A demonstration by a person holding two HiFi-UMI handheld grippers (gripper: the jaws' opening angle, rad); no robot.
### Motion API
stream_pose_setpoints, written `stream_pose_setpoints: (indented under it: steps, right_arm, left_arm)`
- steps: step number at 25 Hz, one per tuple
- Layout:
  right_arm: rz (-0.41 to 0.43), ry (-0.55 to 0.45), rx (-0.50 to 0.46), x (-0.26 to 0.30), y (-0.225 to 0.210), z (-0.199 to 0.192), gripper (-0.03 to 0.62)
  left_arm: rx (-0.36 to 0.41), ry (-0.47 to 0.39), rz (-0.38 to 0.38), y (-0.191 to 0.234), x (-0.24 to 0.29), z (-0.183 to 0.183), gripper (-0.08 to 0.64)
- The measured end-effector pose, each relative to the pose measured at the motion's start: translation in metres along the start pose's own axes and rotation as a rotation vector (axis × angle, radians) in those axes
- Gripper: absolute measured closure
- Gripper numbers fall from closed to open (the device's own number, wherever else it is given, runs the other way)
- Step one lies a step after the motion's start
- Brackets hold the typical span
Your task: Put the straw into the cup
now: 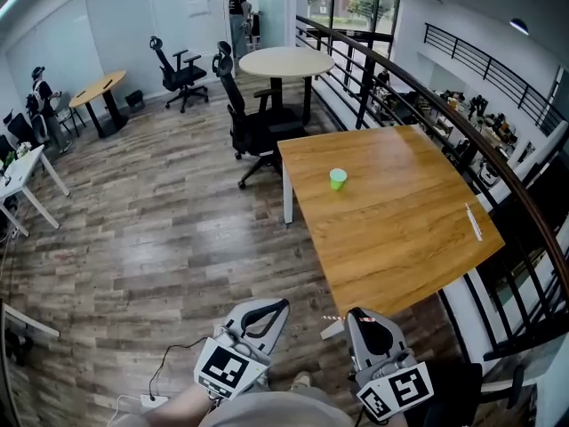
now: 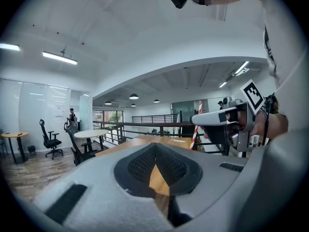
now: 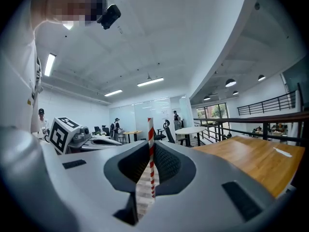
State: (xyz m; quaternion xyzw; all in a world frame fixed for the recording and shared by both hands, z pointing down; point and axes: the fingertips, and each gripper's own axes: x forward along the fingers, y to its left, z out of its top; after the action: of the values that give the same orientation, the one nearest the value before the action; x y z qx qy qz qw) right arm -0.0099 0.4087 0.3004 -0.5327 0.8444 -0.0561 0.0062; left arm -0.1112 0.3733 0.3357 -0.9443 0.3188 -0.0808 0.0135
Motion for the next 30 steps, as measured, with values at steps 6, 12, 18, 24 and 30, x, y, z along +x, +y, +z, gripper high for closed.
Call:
stream_pose_setpoints:
  steps: [6, 12, 18, 24, 30]
  right_arm:
    - [0.030, 0.009, -0.009, -0.003, -0.013, -0.003, 0.558]
    - [0.056, 0.008, -0.013, -0.009, -0.031, -0.007, 0.558]
    - [0.080, 0.005, -0.042, -0.011, -0.043, -0.005, 0.558]
    - [0.088, -0.002, -0.052, -0.008, -0.050, -0.008, 0.558]
    - [0.099, -0.014, -0.057, -0.002, -0.054, -0.013, 0.558]
  left_arm:
    - [0.014, 0.000, 0.029, -0.009, 0.008, -0.002, 0.548]
    - [0.008, 0.008, 0.062, -0.021, 0.022, -0.005, 0.548]
    - [-0.023, 0.022, 0.092, -0.029, 0.031, -0.007, 0.548]
    - [-0.024, 0.024, 0.096, -0.031, 0.040, -0.010, 0.548]
    - [-0.031, 0.022, 0.101, -0.029, 0.048, -0.015, 0.548]
